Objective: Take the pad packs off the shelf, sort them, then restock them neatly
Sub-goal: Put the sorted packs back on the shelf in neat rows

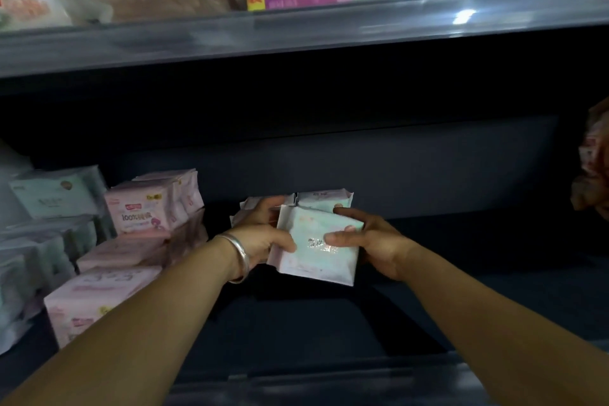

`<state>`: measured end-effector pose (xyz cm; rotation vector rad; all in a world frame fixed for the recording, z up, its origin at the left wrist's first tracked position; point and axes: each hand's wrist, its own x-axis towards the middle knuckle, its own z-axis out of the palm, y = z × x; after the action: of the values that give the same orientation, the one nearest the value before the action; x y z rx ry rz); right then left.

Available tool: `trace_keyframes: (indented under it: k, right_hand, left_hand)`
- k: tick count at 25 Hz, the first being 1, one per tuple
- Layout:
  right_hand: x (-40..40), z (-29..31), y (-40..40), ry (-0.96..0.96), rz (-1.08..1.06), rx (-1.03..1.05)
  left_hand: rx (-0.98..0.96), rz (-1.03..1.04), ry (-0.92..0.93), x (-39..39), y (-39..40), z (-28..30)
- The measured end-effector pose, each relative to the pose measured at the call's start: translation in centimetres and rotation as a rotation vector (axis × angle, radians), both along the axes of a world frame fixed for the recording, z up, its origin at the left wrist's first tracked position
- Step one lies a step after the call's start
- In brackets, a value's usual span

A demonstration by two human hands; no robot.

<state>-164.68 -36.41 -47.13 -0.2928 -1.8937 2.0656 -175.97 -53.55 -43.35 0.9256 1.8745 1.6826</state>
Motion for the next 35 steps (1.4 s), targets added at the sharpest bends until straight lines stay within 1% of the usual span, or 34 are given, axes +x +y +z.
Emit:
trace_keyframes:
  k: [1,3,5,6,9,12,16,18,21,24,26,30,32,35]
  right_hand:
    - [-0.1,0.1,0.4,0.025,-0.061,0.037]
    - [-0.4,0.2,1.4,0.054,-0.176,0.125]
    - [-1.1,-0.2,2.0,0.004,-0.231,0.271]
    - [-1.5,-0.5,2.2,-0.034,-0.24,0.362]
    - [-3.2,-0.8,2.4,-0.067,-0.294,0.615]
    - [-4.6,-0.2,2.2,-0.092,-0.377,0.777]
    - [-6.4,-0.7,2.2,-0.129,-0.479,0.89]
    - [-7.0,-1.3,2.1,-0.137,-0.503,0.914]
    - [-7.2,-1.8,2.0,-0.163,-0.526,0.977]
    - [-6.2,-1.4,1.1,-0.281,-0.555,1.113]
    - [-4.9,-0.9,-0.3,-0.318,-0.557,1.226]
    - [-1.3,-0.4,-4.7,-0.38,-0.399,1.459]
    - [0.9,-0.6,-7.4,-0.387,-0.354,1.499]
    - [4.7,-1.1,-11.4,-0.347,-0.348,1.499]
  left_hand:
    - [-0.059,-0.012,0.073,-0.3,0.2,-0.3]
    - [-0.217,0.049,0.224,-0.7,0.8,-1.1]
    - [-0.314,0.128,0.241,-1.4,1.3,-2.1]
    - [-0.337,0.127,0.236,-1.8,1.7,-2.7]
    - [-0.356,0.142,0.302,-3.3,2.4,-4.1]
    - [-0.349,0.188,0.363,-4.1,2.6,-4.7]
    - [-0.317,0.231,0.352,-5.0,2.8,-5.4]
    - [-0.328,0.222,0.383,-4.9,2.7,-5.5]
    - [-0.341,0.219,0.446,-4.7,2.5,-5.7]
    - [-0.391,0.218,0.51,-3.9,1.9,-5.5]
    - [-0.433,0.221,0.555,-3.0,1.2,-5.2]
    - [-0.528,0.183,0.766,0.2,-1.5,-4.5]
    - [-0.575,0.173,0.883,2.3,-3.3,-4.4]
    - [-0.619,0.206,1.009,5.5,-6.4,-4.8]
